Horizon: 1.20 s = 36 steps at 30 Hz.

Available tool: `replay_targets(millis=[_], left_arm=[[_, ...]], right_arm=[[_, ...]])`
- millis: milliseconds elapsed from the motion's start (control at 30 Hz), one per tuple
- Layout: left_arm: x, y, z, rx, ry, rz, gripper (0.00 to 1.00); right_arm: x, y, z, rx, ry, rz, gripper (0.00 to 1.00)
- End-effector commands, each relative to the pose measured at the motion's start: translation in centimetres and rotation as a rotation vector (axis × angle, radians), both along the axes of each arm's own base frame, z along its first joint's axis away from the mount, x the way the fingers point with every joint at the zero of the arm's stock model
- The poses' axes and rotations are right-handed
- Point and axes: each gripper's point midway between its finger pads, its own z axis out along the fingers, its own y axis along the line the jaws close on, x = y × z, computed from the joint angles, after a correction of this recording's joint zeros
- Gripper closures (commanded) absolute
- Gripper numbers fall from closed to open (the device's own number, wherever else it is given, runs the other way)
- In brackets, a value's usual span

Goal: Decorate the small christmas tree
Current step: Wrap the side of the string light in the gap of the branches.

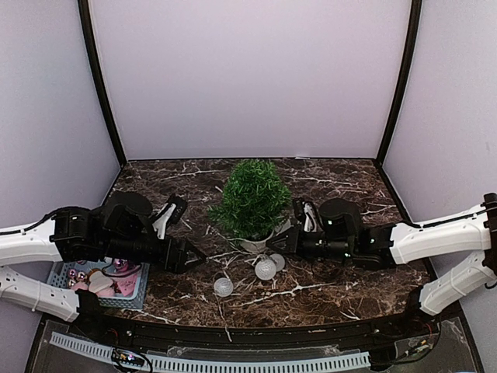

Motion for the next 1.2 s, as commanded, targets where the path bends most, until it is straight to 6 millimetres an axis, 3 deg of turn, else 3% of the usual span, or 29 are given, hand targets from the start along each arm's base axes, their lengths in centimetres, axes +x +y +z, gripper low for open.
replay_targets(millis=[0,167,200,300,533,767,900,967,1067,1167], left_arm=[[1.4,-4.3,4.0,-0.154,-0.071,-0.049,0.30],[3.2,-8.0,5.1,-0.212,-0.108,-0.062,0.32],[3.5,-8.5,4.3,-0.195,-0.096,-0.061,0.35],[3.7,-10.1,4.3,-0.206,-0.086,-0.074,0.46],[3.6,-12.8,2.9,-0.221,-0.066,-0.085,0.54],[3.7,-12.4,-0.9,-0.035,-0.037,-0.062,0.54],[3.1,-11.9,-2.4,0.024,-0.011,-0.062,0.60],[2.9,-11.6,-2.8,0.043,-0.007,-0.058,0.68],[2.6,-11.0,-3.3,0.049,0.001,-0.053,0.89],[2.0,-10.5,-3.9,0.036,0.023,-0.053,1.00]], right_arm=[[-0.4,-0.1,1.5,0.034,-0.042,0.017,1.00],[-0.4,-0.1,2.0,0.044,-0.052,0.019,1.00],[-0.4,-0.1,2.0,0.044,-0.052,0.020,1.00],[-0.4,-0.1,2.2,0.046,-0.058,0.022,1.00],[-0.4,0.3,2.3,0.055,-0.064,0.035,1.00],[-0.4,0.2,2.8,0.062,-0.074,0.032,1.00],[-0.3,0.1,2.9,0.061,-0.078,0.026,1.00],[-0.3,0.0,3.0,0.061,-0.078,0.022,1.00],[-0.3,0.1,2.9,0.060,-0.076,0.022,1.00],[-0.4,0.0,2.7,0.055,-0.072,0.025,1.00]])
